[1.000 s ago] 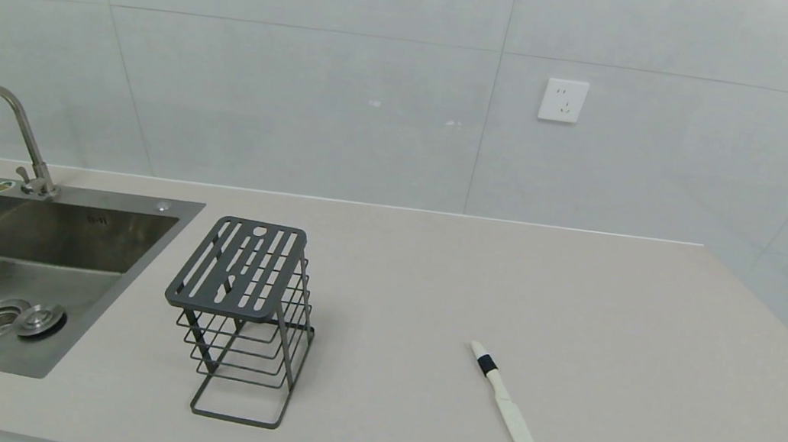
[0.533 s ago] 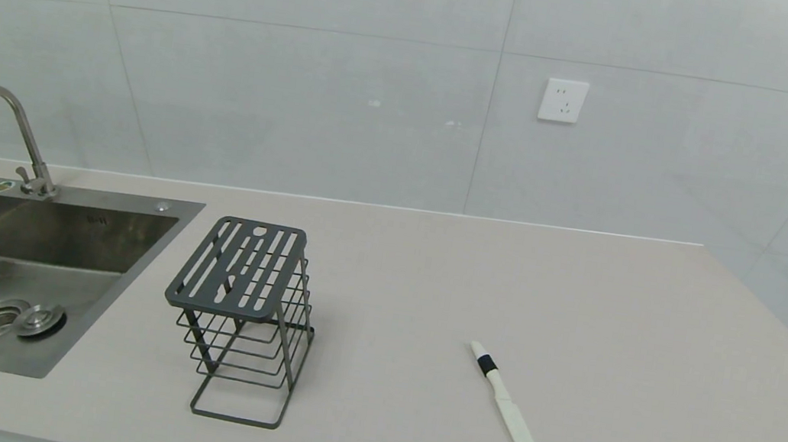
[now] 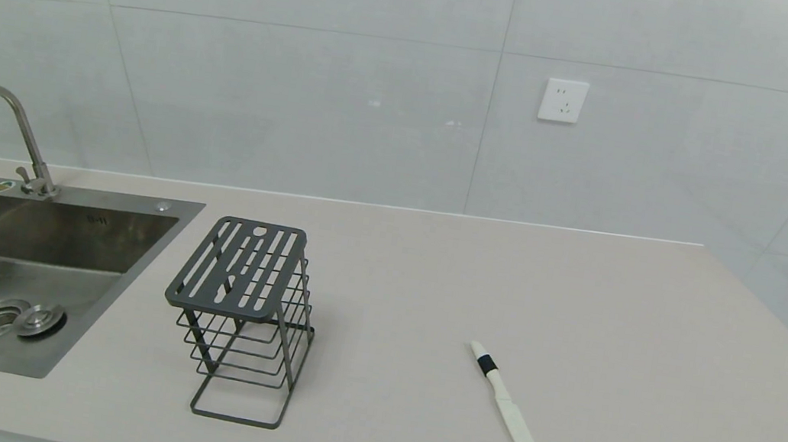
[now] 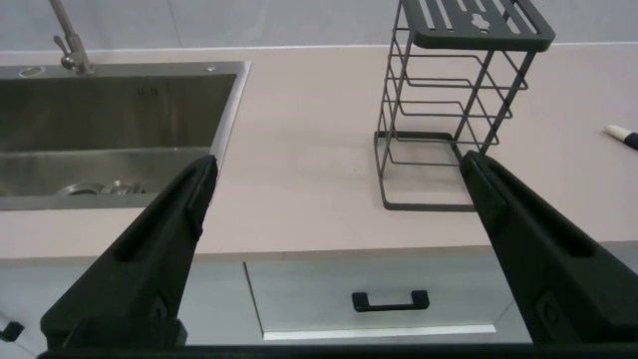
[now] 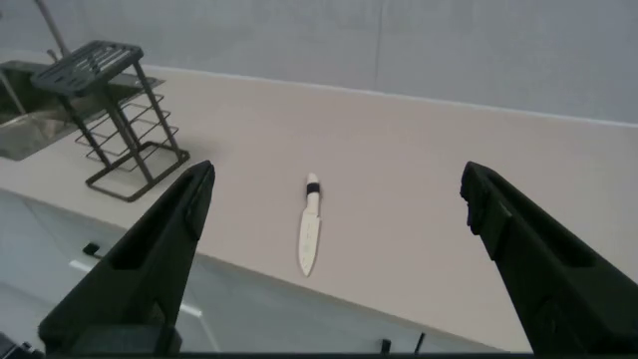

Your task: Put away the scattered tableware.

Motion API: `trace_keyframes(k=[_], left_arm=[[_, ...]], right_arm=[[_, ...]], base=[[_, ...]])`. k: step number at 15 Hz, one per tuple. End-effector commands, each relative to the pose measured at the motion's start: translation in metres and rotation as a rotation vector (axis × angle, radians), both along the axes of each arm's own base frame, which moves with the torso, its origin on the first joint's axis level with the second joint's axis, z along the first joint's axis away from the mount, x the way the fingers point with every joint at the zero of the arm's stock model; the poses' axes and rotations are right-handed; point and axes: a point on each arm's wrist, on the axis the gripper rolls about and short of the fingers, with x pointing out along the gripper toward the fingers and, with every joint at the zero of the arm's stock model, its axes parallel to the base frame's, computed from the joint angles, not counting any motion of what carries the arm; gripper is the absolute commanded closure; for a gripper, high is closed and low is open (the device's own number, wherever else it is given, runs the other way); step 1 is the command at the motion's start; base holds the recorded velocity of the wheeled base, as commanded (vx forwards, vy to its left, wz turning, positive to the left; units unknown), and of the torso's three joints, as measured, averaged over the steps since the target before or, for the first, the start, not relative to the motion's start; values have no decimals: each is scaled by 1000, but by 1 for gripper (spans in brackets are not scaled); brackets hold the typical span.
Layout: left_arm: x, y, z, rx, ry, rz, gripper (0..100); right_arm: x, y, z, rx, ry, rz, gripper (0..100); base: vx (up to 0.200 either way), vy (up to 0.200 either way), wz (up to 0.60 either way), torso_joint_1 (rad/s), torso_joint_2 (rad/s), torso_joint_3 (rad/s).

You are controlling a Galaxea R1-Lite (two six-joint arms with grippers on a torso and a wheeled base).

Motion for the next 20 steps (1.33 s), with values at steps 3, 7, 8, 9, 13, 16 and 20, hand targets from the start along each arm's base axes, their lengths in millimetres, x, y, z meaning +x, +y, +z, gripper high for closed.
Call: trace_keyframes(k=[3,7,8,9,13,16,20], left_arm=[[0,0,0,3,2,3,0],[0,0,0,1,1,3,0],[0,0,0,1,1,3,0],[0,0,0,1,1,3,0],[0,0,0,1,1,3,0],[0,0,0,1,1,3,0],[0,0,0,1,1,4,0]], right_arm=[[57,11,25,-28,213,121,0],[102,21,27,-55,363,139,0],[108,22,26,-60,385,134,0],[118,25,19,-81,432,120,0],[133,45,2,-223,506,174,0],[165,74,2,-292,541,196,0],[187,100,-26,-375,661,200,0]], base=[[0,0,0,0,0,0],[0,0,0,0,0,0],[0,0,0,0,0,0],[0,0,0,0,0,0],[0,0,0,0,0,0],[0,0,0,0,0,0],[0,0,0,0,0,0]])
